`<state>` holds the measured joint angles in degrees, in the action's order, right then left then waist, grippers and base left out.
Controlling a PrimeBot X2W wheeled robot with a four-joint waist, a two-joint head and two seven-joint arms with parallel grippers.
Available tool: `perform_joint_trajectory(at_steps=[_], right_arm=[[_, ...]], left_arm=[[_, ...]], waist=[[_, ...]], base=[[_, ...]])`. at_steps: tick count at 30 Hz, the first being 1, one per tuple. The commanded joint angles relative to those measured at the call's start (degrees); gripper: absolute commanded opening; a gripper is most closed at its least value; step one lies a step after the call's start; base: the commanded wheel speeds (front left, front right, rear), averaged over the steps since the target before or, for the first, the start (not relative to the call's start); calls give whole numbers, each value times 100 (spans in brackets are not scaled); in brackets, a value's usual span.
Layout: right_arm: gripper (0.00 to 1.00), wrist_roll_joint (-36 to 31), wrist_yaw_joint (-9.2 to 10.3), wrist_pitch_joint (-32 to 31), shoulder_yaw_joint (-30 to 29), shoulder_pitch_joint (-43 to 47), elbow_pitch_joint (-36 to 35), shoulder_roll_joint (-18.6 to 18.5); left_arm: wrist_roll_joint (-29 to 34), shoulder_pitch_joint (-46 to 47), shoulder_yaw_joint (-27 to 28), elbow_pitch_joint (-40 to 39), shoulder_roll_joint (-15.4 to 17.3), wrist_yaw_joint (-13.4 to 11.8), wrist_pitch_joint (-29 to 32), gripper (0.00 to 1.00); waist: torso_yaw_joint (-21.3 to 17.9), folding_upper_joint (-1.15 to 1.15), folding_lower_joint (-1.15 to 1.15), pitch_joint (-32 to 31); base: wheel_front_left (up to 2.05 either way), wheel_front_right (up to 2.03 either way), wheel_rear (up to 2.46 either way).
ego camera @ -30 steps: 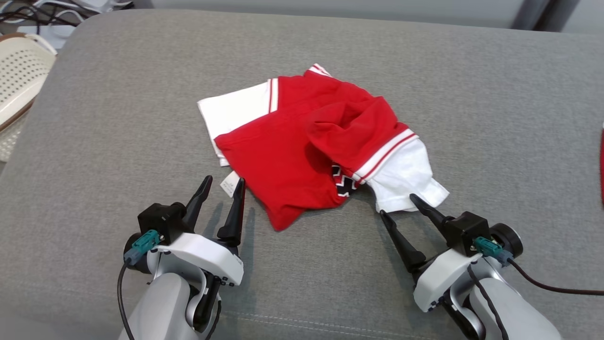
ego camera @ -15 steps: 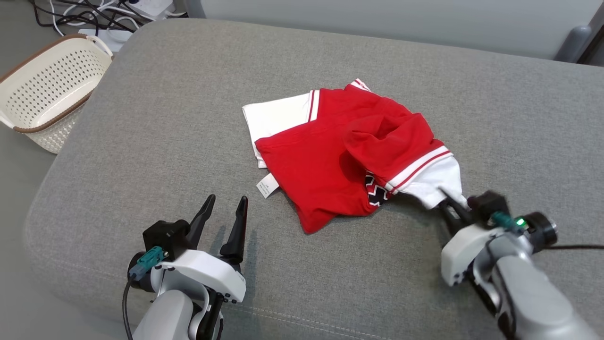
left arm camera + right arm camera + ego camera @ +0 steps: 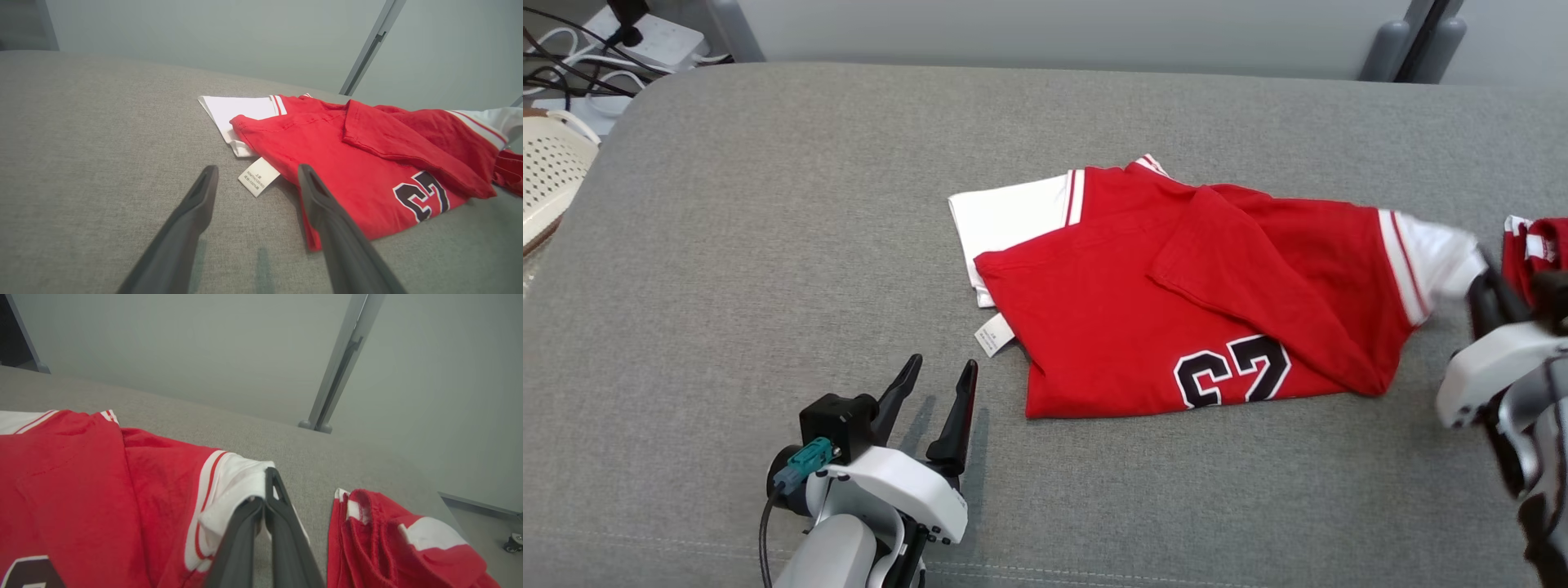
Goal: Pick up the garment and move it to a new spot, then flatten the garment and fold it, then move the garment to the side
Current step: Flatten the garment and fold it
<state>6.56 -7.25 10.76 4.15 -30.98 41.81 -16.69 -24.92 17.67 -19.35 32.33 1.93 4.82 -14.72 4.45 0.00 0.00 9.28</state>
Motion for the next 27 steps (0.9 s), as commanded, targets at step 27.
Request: perform_joint_trajectory(at_steps=[27], right_arm=[[100,1243,-24,-109,2396,-479,294,464]], left_arm=[[-250,250,-161,-106,95,-48,-28,100]], waist=[[560,0,0,329]], base=[[0,0,0]])
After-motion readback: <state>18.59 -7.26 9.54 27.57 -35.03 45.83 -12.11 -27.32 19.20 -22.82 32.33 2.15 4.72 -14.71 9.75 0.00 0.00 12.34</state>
